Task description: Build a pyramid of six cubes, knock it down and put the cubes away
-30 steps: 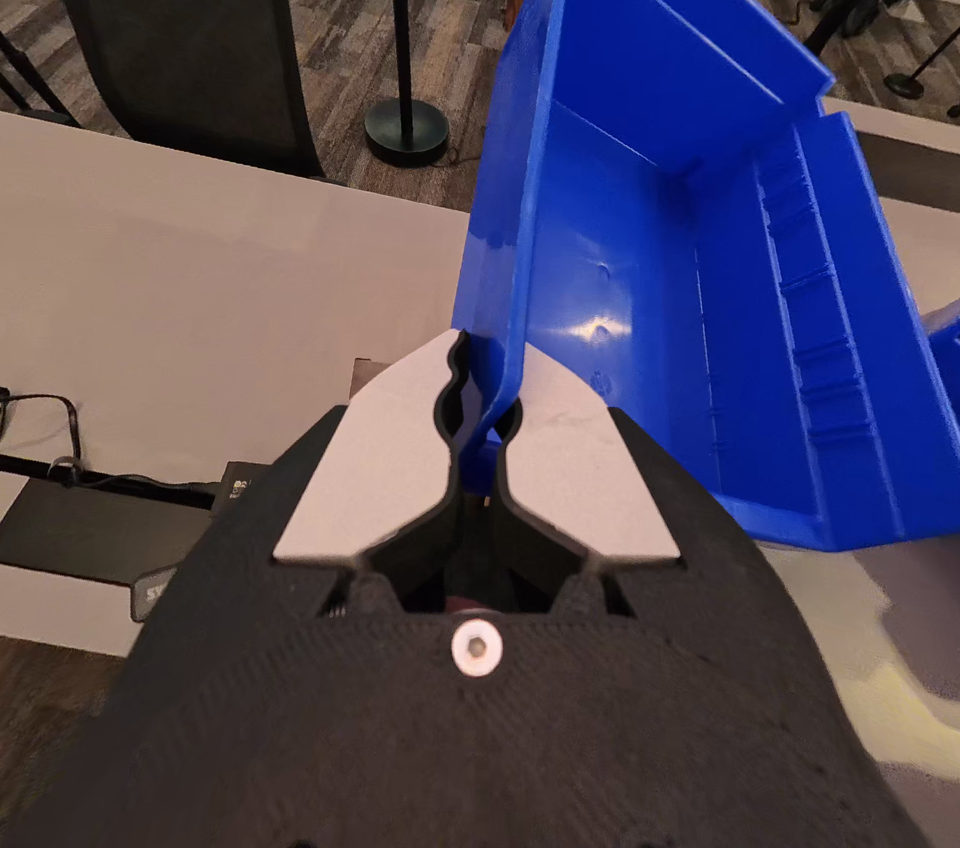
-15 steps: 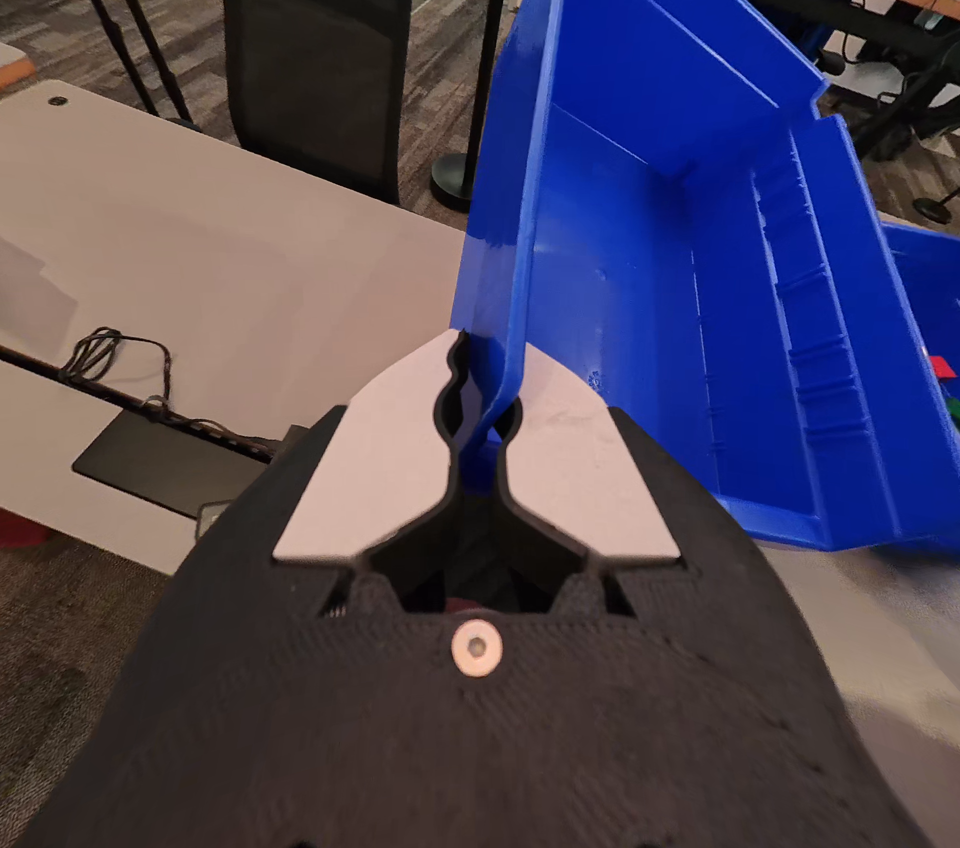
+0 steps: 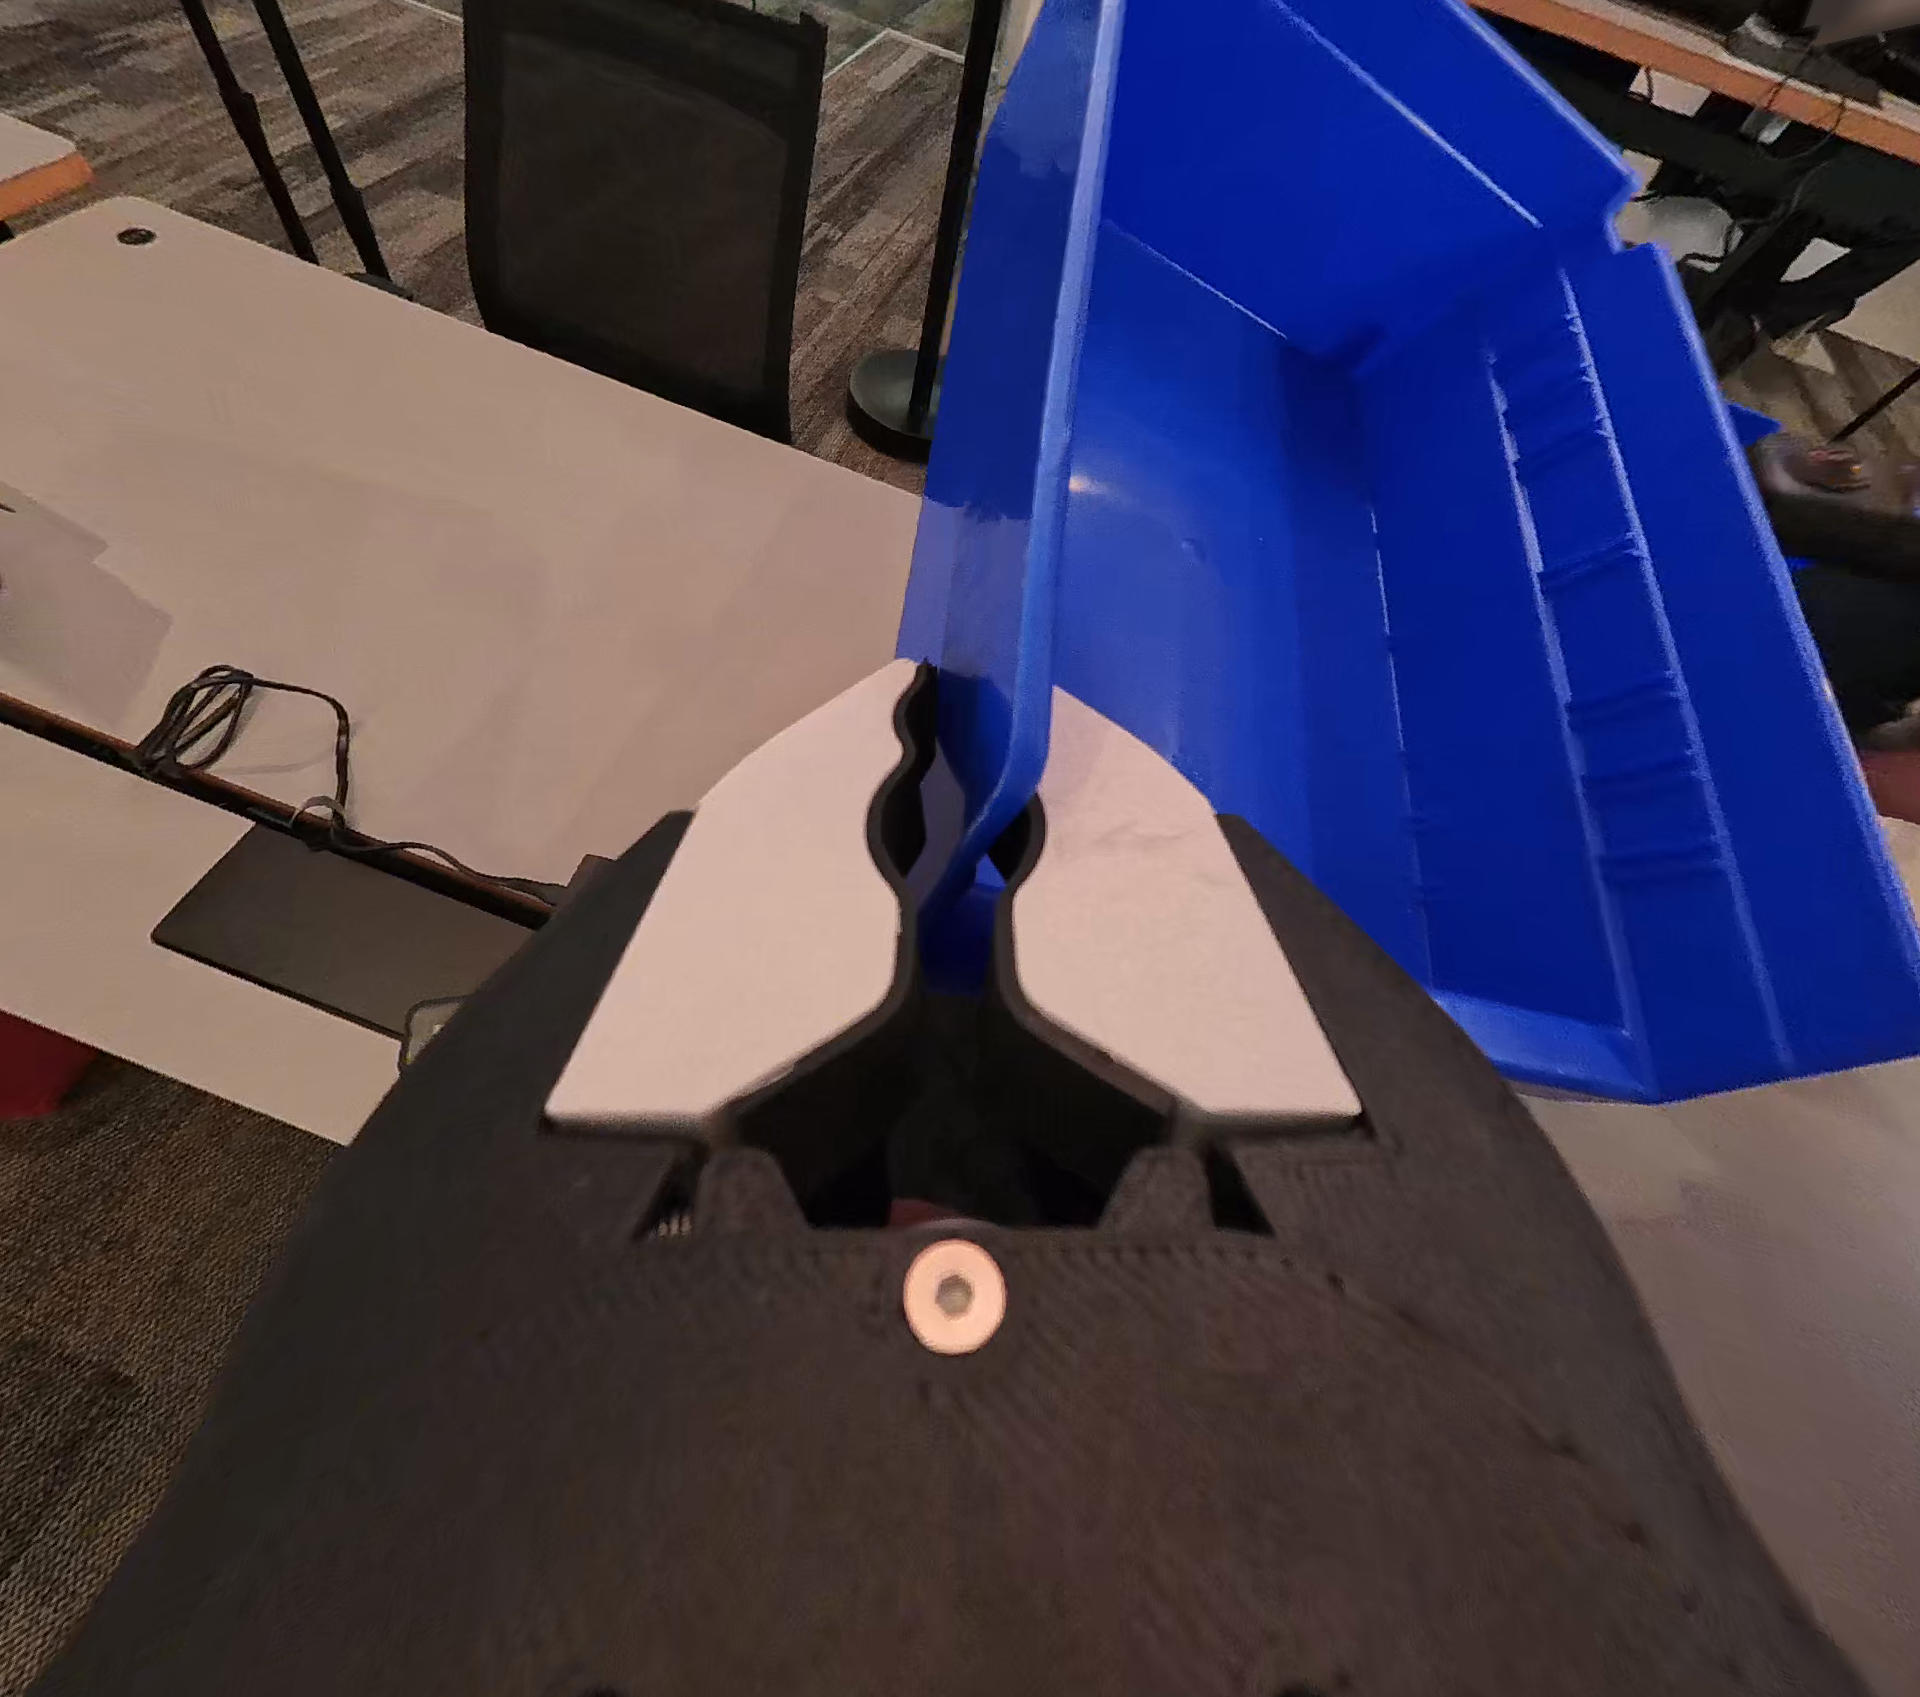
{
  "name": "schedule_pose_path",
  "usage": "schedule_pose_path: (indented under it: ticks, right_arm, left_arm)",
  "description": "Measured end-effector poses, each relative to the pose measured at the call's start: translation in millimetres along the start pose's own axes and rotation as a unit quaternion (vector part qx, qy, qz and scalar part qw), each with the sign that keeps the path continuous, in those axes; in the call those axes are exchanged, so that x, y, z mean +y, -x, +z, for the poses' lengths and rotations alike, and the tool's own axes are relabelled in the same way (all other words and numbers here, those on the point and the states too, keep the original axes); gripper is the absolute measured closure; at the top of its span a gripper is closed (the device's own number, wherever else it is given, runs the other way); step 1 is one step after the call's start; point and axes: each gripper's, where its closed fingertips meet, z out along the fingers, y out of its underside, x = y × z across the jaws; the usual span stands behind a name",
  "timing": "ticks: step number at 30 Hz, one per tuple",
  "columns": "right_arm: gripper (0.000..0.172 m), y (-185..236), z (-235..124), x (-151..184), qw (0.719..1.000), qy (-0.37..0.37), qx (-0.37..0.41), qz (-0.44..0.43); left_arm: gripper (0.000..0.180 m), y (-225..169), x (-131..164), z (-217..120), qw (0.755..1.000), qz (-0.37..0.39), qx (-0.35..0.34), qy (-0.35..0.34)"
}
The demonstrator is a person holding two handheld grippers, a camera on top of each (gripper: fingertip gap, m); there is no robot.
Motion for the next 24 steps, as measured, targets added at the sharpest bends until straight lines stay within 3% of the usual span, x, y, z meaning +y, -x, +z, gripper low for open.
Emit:
schedule_pose_path:
  ticks: [1,5,11,13,18,24]
  right_arm:
    - [0.116,0.0,-11.4,-2.5,1.0,-0.027,0.016,0.001]
    - [0.116,28.2,-75.0,3.9,0.989,-0.145,-0.006,0.013]
    - [0.112,79.5,-185.6,40.2,0.933,-0.347,-0.081,0.048]
    - [0.106,91.9,-220.3,56.1,0.911,-0.399,-0.088,0.059]
    - [0.083,87.5,-307.0,108.7,0.843,-0.523,-0.011,0.124]
    - [0.074,71.1,-381.6,223.9,0.761,-0.597,0.144,0.208]
  left_arm:
    - [0.173,-2.8,-1.2,-0.7,1.0,0.002,0.005,-0.002]
    - [0.173,-20.2,-13.2,-2.9,0.999,0.015,0.034,-0.016]
    - [0.173,-86.5,-54.6,0.5,0.991,0.035,0.119,-0.056]
    - [0.173,-126.0,-69.6,4.3,0.983,0.045,0.163,-0.068]
    - [0.174,-250.9,-106.1,12.3,0.954,0.096,0.266,-0.1]
    - [0.173,-444.1,-105.3,24.4,0.899,0.103,0.416,-0.091]
